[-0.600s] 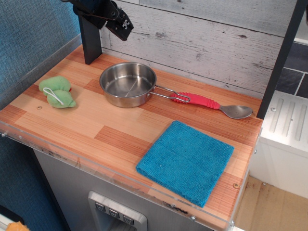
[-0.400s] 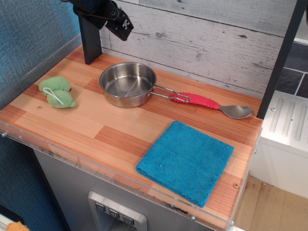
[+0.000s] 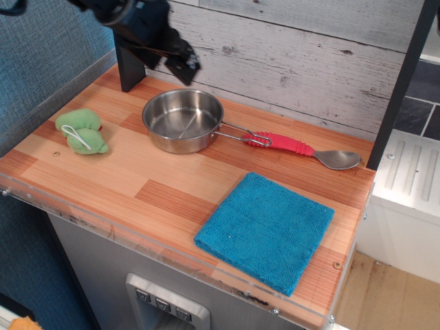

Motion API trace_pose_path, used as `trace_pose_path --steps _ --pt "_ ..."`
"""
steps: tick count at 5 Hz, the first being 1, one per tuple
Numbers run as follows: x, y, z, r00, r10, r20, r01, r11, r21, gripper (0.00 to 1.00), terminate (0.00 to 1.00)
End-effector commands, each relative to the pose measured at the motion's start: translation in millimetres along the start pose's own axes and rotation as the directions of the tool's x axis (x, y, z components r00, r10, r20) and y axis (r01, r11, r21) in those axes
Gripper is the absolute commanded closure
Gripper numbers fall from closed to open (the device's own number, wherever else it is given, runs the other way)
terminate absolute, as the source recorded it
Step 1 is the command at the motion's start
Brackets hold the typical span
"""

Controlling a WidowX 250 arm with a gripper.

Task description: Move the towel close to the toy

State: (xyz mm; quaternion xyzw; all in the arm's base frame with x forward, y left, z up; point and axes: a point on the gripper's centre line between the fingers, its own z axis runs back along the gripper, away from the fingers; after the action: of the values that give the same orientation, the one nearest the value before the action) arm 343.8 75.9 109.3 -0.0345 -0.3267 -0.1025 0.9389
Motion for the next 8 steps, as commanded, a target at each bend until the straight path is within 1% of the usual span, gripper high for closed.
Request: trace_pose_path --steps 1,2,3,4,5,7,8 --pt "-13 -37 18 0.999 0.041 -0.01 -0.041 0.999 0.008 0.0 0.0" --pt "-25 -69 14 0.997 0.051 -0.055 -0.052 0.999 -0.016 0.0 0.0" --pt "-39 -104 5 0.995 0.054 -0.084 -0.058 0.997 -0.043 0.0 0.0" --pt "-58 -128 0 0.991 0.037 -0.127 -0.045 0.997 -0.057 0.0 0.0" --pt "-72 -143 -6 0.986 0.009 -0.166 -0.021 0.997 -0.072 0.0 0.0" --pt "-86 -165 -23 0.979 0.007 -0.205 -0.02 0.998 -0.063 0.0 0.0" --pt "-91 -168 -29 0.975 0.039 -0.218 -0.045 0.999 -0.02 0.0 0.0"
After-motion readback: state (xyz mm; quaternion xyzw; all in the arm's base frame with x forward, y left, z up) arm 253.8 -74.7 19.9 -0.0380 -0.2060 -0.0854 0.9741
